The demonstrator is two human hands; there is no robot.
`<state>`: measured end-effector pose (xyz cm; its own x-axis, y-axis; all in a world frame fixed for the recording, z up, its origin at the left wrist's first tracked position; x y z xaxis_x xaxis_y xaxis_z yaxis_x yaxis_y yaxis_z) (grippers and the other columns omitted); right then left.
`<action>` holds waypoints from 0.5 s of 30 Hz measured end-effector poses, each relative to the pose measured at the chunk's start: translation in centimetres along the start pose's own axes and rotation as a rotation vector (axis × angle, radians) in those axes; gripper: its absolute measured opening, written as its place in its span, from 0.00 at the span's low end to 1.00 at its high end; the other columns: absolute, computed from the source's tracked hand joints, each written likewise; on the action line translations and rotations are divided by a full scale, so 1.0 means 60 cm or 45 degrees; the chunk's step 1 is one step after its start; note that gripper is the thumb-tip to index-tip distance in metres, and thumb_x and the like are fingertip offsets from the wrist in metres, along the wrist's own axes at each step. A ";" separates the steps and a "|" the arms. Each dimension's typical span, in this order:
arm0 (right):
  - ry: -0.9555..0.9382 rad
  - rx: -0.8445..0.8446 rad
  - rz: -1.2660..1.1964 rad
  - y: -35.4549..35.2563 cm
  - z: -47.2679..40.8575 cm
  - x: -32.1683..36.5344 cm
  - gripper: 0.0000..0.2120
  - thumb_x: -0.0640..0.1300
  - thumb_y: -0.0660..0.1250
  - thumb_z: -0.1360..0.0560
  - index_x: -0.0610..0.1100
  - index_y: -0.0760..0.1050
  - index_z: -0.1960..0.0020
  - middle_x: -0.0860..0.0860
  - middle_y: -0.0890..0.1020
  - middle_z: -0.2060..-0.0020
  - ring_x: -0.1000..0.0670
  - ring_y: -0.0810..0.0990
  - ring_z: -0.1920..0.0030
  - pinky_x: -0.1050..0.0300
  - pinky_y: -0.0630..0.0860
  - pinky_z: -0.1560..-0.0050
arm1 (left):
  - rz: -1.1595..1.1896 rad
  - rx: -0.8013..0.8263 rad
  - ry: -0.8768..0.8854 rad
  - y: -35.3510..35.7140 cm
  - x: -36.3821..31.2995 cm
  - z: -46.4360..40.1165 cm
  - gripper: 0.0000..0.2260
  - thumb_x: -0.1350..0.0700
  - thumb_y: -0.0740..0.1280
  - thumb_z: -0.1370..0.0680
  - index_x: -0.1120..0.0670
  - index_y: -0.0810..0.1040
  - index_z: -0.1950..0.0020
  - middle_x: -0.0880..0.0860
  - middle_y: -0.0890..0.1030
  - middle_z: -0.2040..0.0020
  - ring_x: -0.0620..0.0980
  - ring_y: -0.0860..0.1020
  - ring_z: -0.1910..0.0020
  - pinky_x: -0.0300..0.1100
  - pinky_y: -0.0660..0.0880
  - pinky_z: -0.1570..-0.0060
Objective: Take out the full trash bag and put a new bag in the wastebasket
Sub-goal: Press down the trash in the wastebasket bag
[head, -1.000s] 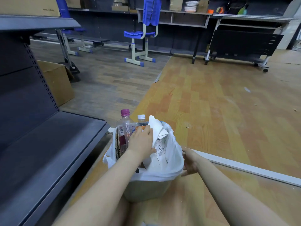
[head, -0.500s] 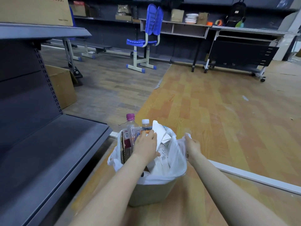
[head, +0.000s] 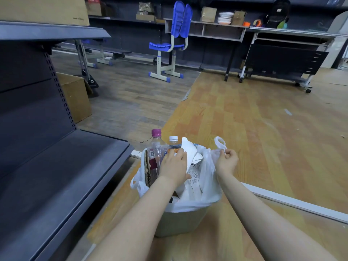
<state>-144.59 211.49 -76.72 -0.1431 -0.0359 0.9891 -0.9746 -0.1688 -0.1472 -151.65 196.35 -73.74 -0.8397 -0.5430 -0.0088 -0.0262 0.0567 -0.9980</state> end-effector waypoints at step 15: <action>0.227 0.042 -0.084 -0.018 -0.003 0.044 0.13 0.31 0.52 0.27 0.43 0.72 0.52 0.44 0.76 0.57 0.46 0.74 0.61 0.59 0.67 0.66 | 0.010 -0.019 0.029 0.004 0.006 -0.004 0.29 0.48 0.65 0.24 0.60 0.60 0.28 0.55 0.63 0.30 0.58 0.62 0.33 0.47 0.62 0.35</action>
<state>-143.98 211.77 -73.94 -0.1100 0.1508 0.9824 -0.9771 -0.1977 -0.0791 -152.12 196.38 -73.96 -0.8519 -0.5235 -0.0154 -0.0271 0.0733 -0.9969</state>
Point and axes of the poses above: each hand's wrist, its own z-axis away from the middle knuckle, its own y-axis out of the palm, x = y × z, the point moved 2 cm from there along -z, towards the middle knuckle
